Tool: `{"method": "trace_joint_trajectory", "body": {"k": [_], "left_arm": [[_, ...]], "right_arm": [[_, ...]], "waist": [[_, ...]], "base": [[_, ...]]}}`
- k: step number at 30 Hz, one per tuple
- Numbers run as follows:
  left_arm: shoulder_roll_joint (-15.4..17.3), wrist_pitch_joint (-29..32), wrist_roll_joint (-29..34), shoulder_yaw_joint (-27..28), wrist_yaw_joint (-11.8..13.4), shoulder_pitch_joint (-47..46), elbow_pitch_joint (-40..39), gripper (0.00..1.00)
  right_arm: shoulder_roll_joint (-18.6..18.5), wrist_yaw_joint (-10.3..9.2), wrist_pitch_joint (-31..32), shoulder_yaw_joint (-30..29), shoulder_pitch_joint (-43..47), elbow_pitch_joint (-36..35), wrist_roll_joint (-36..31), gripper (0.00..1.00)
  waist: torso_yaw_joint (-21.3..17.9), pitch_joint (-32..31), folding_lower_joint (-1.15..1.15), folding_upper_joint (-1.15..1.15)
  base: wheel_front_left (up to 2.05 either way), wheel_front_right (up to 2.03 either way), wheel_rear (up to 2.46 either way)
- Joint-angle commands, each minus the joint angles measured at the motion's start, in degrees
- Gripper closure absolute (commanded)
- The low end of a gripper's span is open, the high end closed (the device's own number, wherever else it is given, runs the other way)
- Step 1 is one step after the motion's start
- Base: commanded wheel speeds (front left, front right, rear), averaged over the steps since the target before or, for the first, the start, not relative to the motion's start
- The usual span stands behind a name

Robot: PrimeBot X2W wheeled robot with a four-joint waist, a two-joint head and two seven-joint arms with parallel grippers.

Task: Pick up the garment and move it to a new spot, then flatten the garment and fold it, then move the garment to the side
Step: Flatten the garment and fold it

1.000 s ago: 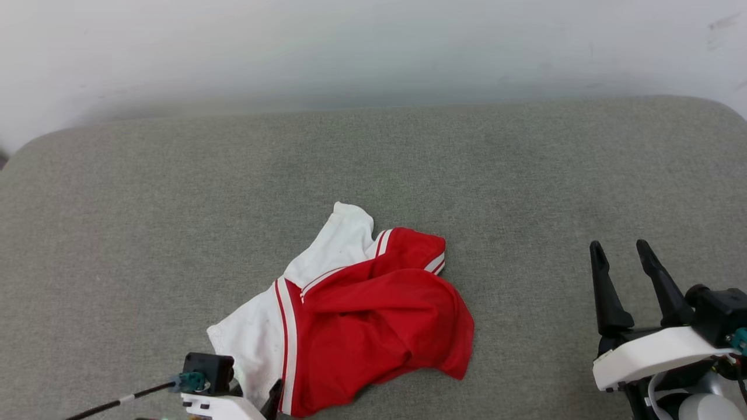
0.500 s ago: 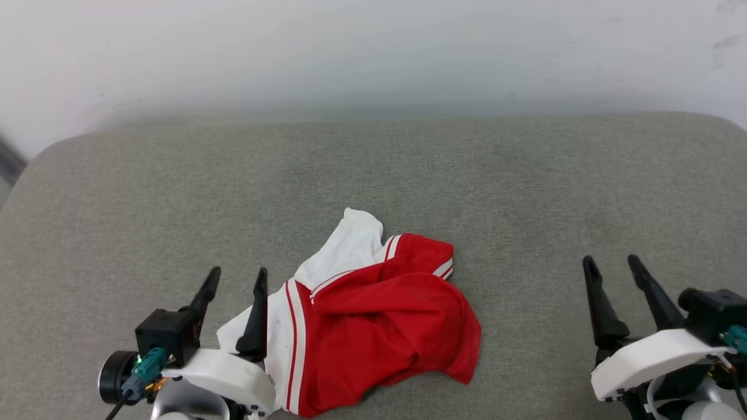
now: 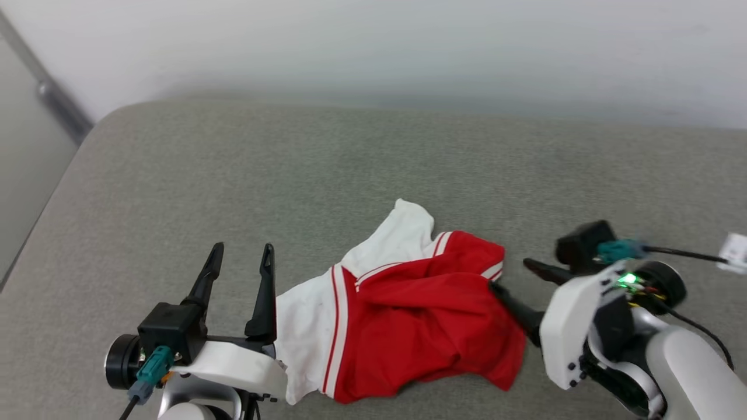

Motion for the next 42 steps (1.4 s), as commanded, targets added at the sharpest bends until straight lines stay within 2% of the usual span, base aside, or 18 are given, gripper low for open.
{"method": "trace_joint_trajectory", "body": {"k": [1, 9, 15, 16, 17, 18, 22, 25, 28, 32, 35, 38, 42], "left_arm": [[-0.39, -0.36, 0.26, -0.19, -0.24, -0.77, -0.01, 0.0], [-1.36, -1.09, 0.67, -0.56, -1.66, -2.37, 1.49, 0.0], [-2.25, -1.39, 0.95, -1.0, -2.32, -3.1, 2.55, 0.0], [-2.41, -1.44, 0.94, -1.12, -2.42, -3.13, 2.7, 0.0], [-2.57, -1.5, 0.99, -1.21, -2.5, -3.19, 2.84, 0.0], [-2.7, -1.56, 0.98, -1.3, -2.7, -3.25, 2.98, 0.0], [-2.93, -1.7, 0.98, -1.32, -2.68, -2.67, 3.18, 0.0], [-2.6, -1.73, 0.97, -1.43, -2.8, -2.13, 3.41, 0.0], [-2.18, -1.61, 0.85, -1.5, -3.0, -1.85, 3.47, 0.0], [-1.72, -0.95, 0.88, -1.61, -2.54, -1.42, 3.1, 0.0], [-1.24, -0.64, 0.58, -1.52, -2.44, -0.75, 2.93, 0.0], [-0.85, -0.23, 0.21, -1.47, -2.32, -0.32, 2.82, 0.0], [-0.3, 0.29, 0.07, -1.54, -2.28, 0.17, 2.83, 0.0]], "right_arm": [[-1.86, -0.02, 2.51, 3.49, -3.01, 0.47, 1.21, 0.0], [-5.77, -0.02, 11.51, 19.72, -15.35, 4.75, 8.18, 0.0], [-6.54, -0.02, 13.93, 26.95, -21.64, 11.9, 10.77, 0.0], [-6.46, -0.02, 13.85, 27.25, -22.12, 13.17, 11.14, 0.14], [-6.48, -0.02, 13.61, 27.62, -22.7, 14.28, 11.18, 0.96], [-6.43, -0.02, 13.31, 27.48, -23.01, 15.31, 11.57, 1.0], [-5.8, -0.02, 10.83, 25.6, -23.93, 16.78, 12.07, 1.0], [-5.82, -0.02, 8.13, 21.85, -22.45, 16.25, 12.0, 1.0], [-6.1, -0.02, 5.58, 15.49, -18.74, 15.31, 11.28, 1.0], [-4.72, -0.02, 3.13, 4.12, -10.0, 12.79, 9.95, 1.0], [-1.61, -0.02, 2.21, -4.18, -1.19, 9.79, 8.53, 1.0], [3.32, -0.02, 1.97, -12.07, 7.98, 6.7, 6.77, 1.0], [10.38, -0.02, 2.89, -18.31, 18.33, 3.57, 4.21, 1.0]], "waist": [[2.29, 1.11, 0.0, 0.0], [6.66, 3.36, 0.0, 0.0], [7.88, 4.25, 0.0, 0.0], [7.92, 4.28, 0.0, 0.0], [7.94, 4.31, 0.0, 0.0], [7.9, 4.32, 0.0, 0.0], [6.64, 3.99, 0.0, 0.0], [5.09, 3.27, 0.0, 0.0], [3.36, 2.47, 0.0, 0.0], [0.89, 1.42, 0.0, 0.0], [-1.17, 0.95, 0.0, 0.0], [-3.0, 0.72, 0.0, 0.0], [-4.86, 0.6, 0.0, 0.0]], "base": [[0.0, 0.0, 0.0], [0.0, 0.0, 0.0], [0.0, 0.0, 0.0], [0.0, 0.0, 0.0], [0.0, 0.0, 0.0], [0.0, 0.0, 0.0], [0.0, 0.0, 0.0], [0.0, 0.0, 0.0], [0.0, 0.0, 0.0], [0.0, 0.0, 0.0], [0.0, 0.0, 0.0], [0.0, 0.0, 0.0], [0.0, 0.0, 0.0]]}}
